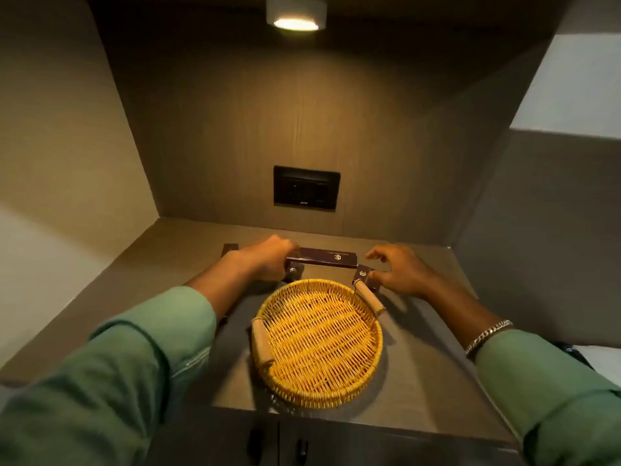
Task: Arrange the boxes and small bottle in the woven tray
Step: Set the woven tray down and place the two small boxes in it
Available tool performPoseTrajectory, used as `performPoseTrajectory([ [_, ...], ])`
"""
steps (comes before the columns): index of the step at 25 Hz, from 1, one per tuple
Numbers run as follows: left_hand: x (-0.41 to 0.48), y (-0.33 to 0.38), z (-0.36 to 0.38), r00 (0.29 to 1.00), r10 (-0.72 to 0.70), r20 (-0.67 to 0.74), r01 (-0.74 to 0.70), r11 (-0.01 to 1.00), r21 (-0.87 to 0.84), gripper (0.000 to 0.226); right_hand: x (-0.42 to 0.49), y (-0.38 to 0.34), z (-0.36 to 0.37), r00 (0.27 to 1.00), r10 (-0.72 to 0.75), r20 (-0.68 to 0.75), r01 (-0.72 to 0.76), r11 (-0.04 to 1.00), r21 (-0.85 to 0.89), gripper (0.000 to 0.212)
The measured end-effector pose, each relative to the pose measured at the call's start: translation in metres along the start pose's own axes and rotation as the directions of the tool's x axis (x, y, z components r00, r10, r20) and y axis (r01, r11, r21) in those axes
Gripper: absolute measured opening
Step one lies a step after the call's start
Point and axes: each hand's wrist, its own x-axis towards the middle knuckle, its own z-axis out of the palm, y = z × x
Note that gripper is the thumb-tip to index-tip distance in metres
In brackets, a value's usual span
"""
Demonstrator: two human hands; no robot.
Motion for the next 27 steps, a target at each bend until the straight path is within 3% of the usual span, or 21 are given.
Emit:
performPoseTrajectory([
  [4,0.02,-0.008,0.003,0.987,-0.006,0.158,-0.047,0.943,0.33,0.048,0.019,0.012,0.008,0.99,0.084,0.11,-0.089,0.995,0.041,0.063],
  [9,0.036,-0.02,0.006,0.985,0.106,0.14,-0.155,0.897,0.414,0.045,0.024,0.018,0.019,0.986,0.124,0.108,-0.131,0.99,0.052,0.072],
  [12,0.035,-0.017,-0.005,0.983,0.147,0.11,-0.176,0.926,0.333,0.044,0.013,0.008,0.008,0.988,0.149,0.033,-0.152,0.983,0.106,0.072],
  [15,0.024,-0.009,-0.029,0.977,0.212,-0.006,-0.203,0.943,0.262,0.054,-0.009,-0.011,-0.011,0.977,0.14,-0.163,-0.107,0.975,0.196,0.066],
  [18,0.003,0.004,-0.038,0.935,0.355,0.001,-0.348,0.917,0.193,0.058,-0.045,-0.042,-0.021,0.963,0.103,-0.248,-0.058,0.981,0.185,0.066],
  [21,-0.016,0.022,-0.022,0.9,0.41,0.149,-0.425,0.901,0.088,0.059,-0.086,-0.069,-0.012,0.988,0.088,-0.126,-0.072,0.99,0.123,0.067],
  [24,-0.024,0.037,0.005,0.836,0.476,0.273,-0.517,0.85,0.101,0.059,-0.119,-0.087,0.008,0.991,0.13,0.018,-0.131,0.991,0.043,0.069],
  [27,-0.025,0.047,0.022,0.774,0.532,0.342,-0.6,0.789,0.131,0.059,-0.135,-0.095,0.028,0.98,0.191,0.054,-0.192,0.981,0.011,0.071],
])
